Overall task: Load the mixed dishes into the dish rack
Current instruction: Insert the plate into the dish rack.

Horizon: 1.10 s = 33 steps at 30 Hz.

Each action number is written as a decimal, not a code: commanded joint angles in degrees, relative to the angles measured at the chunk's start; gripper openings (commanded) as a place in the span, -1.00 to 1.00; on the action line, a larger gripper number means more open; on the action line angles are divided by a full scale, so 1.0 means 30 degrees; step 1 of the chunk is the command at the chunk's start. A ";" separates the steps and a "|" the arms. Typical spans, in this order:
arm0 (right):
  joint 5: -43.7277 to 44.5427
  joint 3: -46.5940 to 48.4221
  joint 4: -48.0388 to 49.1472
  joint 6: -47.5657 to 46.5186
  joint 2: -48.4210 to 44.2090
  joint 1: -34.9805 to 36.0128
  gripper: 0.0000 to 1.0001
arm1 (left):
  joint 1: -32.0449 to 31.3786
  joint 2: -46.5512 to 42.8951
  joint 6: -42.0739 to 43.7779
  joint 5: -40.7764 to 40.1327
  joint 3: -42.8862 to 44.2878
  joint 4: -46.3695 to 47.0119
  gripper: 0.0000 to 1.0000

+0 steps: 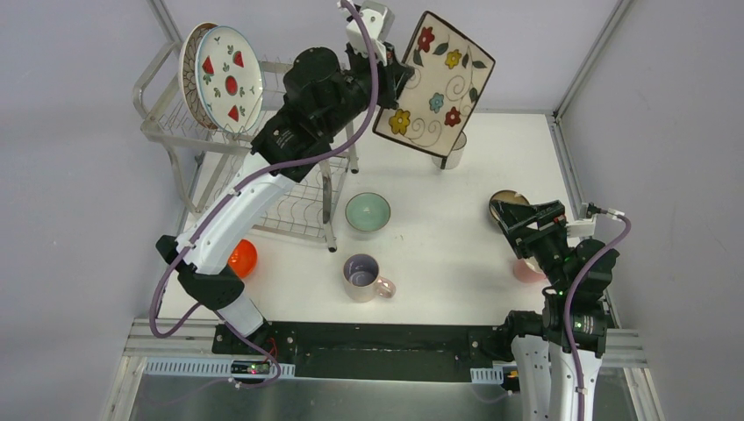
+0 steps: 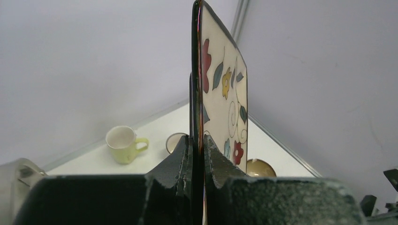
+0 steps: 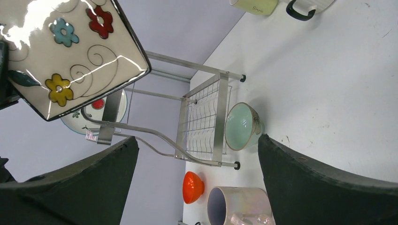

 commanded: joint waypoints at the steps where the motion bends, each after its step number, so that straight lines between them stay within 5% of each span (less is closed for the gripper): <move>1: 0.0193 0.0621 0.0231 -0.0046 0.0110 0.0095 1.00 | 0.0068 -0.1192 0.1825 -0.1490 0.3051 0.6269 -1.00; 11: 0.0162 0.0734 0.0323 -0.0178 0.0365 0.0095 1.00 | 0.0075 -0.0377 0.6052 -0.3400 0.5520 0.8031 -1.00; 23: -0.0011 0.0757 0.0566 -0.0216 0.0648 0.0098 1.00 | 0.0746 -0.1097 1.1983 -0.5965 0.5128 1.0422 -1.00; 33: -0.0086 0.0645 0.0568 -0.0382 0.0650 0.0095 0.99 | 0.3952 -0.1674 1.1111 -0.6150 0.4926 0.9864 -1.00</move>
